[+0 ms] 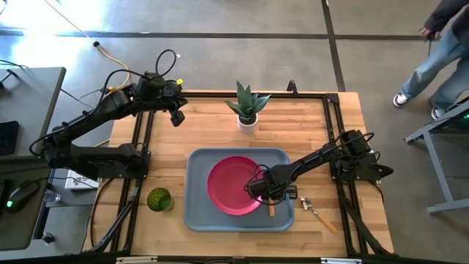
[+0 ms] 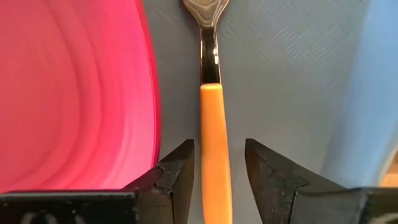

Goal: Pick and place plate/cup/fork/spoon on tray
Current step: Put the green cup top left of the pink plate on the light blue tray

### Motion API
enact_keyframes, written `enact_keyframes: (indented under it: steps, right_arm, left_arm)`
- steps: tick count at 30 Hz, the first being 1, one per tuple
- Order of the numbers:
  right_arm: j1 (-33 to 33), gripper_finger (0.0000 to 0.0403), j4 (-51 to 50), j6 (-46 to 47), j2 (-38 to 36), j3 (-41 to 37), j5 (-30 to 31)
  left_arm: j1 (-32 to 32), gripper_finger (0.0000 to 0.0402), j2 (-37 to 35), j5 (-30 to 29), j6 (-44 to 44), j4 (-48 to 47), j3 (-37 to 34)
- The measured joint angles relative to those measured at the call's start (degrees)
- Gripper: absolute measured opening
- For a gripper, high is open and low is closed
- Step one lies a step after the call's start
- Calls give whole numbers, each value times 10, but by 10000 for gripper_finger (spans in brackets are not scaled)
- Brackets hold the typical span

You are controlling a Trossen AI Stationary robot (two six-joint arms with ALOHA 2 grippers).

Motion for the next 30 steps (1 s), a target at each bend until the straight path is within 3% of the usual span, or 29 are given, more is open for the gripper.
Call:
enact_keyframes:
  steps: [30]
  right_arm:
    - [0,133,-12,60,0,7,18]
  left_arm:
    - [0,30,0,0,0,0,0]
